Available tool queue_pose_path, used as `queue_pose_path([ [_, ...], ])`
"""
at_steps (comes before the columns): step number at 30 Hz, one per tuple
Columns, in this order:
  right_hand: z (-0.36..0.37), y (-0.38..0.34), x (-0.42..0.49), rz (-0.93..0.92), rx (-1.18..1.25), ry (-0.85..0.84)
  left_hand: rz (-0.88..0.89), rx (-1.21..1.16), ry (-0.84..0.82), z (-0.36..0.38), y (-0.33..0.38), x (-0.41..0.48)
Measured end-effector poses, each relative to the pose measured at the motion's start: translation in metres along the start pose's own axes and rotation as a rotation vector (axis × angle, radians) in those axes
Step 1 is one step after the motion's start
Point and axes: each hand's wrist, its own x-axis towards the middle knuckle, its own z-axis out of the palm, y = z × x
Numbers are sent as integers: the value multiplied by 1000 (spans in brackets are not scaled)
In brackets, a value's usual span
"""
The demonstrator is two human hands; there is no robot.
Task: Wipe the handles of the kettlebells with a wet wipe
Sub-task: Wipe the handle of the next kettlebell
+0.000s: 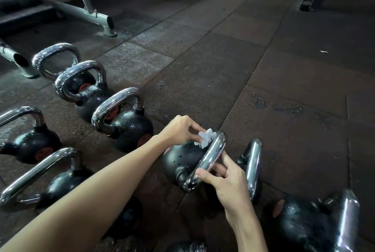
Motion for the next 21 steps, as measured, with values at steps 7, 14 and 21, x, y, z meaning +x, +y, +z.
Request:
queue_pose_path([
  [7,9,-8,2,-6,-43,-1,103,-53,143,2,7,-7],
  [14,16,-18,8,11,-54,-15,130,-114,171,-11,11,-9],
  [21,14,-18,12,3,-75,-29,166,-119,-17,-28,1,-28],
])
